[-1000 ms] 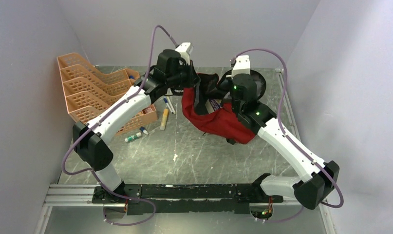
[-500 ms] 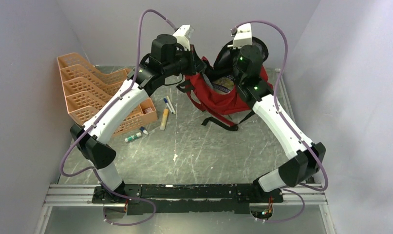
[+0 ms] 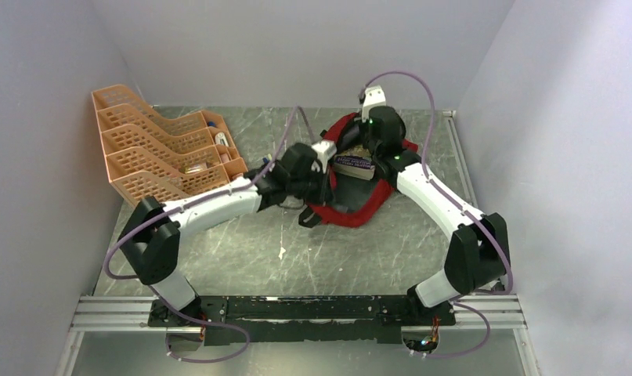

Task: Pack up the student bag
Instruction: Adjust the student bag at the center of the board.

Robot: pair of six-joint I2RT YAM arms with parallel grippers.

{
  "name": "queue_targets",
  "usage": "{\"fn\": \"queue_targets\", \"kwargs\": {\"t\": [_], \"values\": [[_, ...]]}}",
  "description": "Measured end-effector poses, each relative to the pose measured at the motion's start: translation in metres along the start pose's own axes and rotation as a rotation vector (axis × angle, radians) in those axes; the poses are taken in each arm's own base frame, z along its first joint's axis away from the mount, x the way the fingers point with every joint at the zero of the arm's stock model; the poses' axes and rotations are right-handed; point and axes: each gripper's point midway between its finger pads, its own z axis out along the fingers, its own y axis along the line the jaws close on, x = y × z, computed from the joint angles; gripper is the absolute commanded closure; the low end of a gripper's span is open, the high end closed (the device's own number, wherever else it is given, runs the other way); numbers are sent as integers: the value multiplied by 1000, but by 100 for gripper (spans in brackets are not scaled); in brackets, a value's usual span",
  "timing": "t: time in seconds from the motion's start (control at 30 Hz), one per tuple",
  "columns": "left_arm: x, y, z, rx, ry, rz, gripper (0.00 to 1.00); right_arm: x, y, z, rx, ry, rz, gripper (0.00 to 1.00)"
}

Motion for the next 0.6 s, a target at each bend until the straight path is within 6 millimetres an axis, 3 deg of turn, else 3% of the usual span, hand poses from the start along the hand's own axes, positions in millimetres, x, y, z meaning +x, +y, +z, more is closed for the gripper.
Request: {"fn": "queue_targets", "kwargs": {"t": [0.13, 0.23, 0.43, 0.5, 0.6], "values": [[76, 15, 3, -15, 101, -15, 95, 51, 24, -19, -87, 123, 102, 74], [107, 21, -6, -22, 114, -28, 95, 75, 42, -41, -160, 189, 180, 57], [126, 28, -22, -42, 44, -67, 93, 97, 92, -87, -354, 293, 245, 38], [127, 31, -28, -52, 25, -79, 82, 93, 101, -101, -405, 304, 266, 35], [120, 32, -37, -72, -15, -89, 66, 82, 99, -116, -432, 286, 308, 33]]}}
